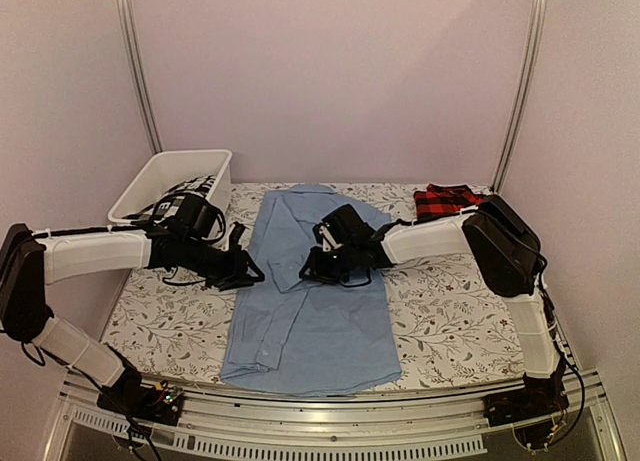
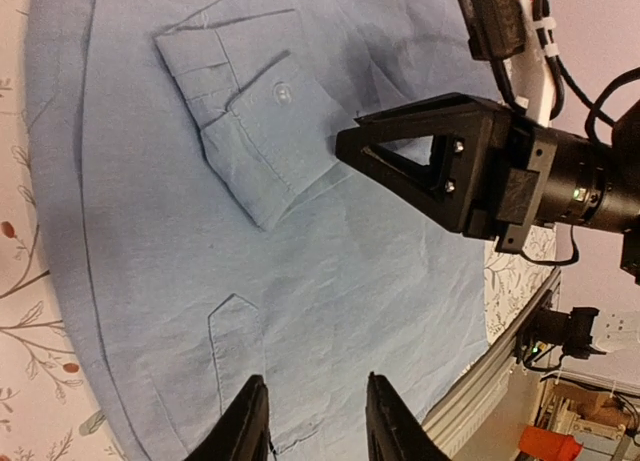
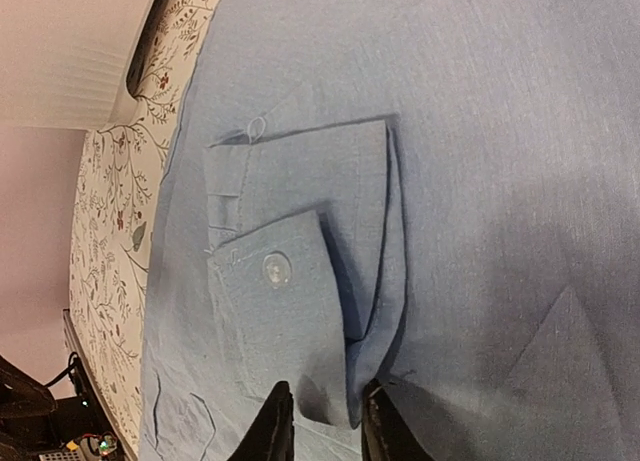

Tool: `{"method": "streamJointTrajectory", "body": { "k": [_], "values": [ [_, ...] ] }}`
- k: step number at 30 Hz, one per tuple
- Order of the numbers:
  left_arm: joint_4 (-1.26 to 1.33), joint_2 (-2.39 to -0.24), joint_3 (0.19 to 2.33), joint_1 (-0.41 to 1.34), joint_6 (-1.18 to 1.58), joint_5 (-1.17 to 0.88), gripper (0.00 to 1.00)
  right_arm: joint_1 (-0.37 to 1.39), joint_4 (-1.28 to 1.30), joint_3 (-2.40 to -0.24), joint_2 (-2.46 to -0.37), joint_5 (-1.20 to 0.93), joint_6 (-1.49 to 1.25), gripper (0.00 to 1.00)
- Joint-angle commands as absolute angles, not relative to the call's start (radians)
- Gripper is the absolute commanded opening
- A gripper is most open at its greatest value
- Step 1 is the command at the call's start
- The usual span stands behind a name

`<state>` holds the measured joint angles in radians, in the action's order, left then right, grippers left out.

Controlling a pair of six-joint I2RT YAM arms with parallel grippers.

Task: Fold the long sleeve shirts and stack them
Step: Adjust the sleeve at the center of the board.

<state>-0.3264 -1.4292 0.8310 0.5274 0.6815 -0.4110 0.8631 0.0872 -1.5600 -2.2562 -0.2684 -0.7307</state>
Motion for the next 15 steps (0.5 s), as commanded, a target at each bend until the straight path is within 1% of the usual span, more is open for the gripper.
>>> {"method": "streamJointTrajectory", "body": {
  "k": [1,3,5,7,15],
  "values": [
    [-0.303,-1.38,0.798,0.488,0.691,-0.432,0.34,0.882,0.059,-1.61,-2.285,-0.267,-0.724,0.16],
    [-0.283,-1.371,0.777,0.468,0.708,-0.459,0.35,0.893,0.067,-1.632,-2.286,-0.256,-0.706,0.08],
    [-0.259,-1.364,0.759,0.449,0.723,-0.49,0.35,0.909,0.074,-1.655,-2.283,-0.245,-0.685,0.04],
    [-0.232,-1.362,0.739,0.433,0.737,-0.515,0.37,0.927,0.078,-1.674,-2.281,-0.233,-0.665,0.03],
    [-0.148,-1.401,0.714,0.371,0.78,-0.57,0.49,0.988,0.068,-1.752,-2.322,-0.255,-0.613,0.04]
  ]
}}
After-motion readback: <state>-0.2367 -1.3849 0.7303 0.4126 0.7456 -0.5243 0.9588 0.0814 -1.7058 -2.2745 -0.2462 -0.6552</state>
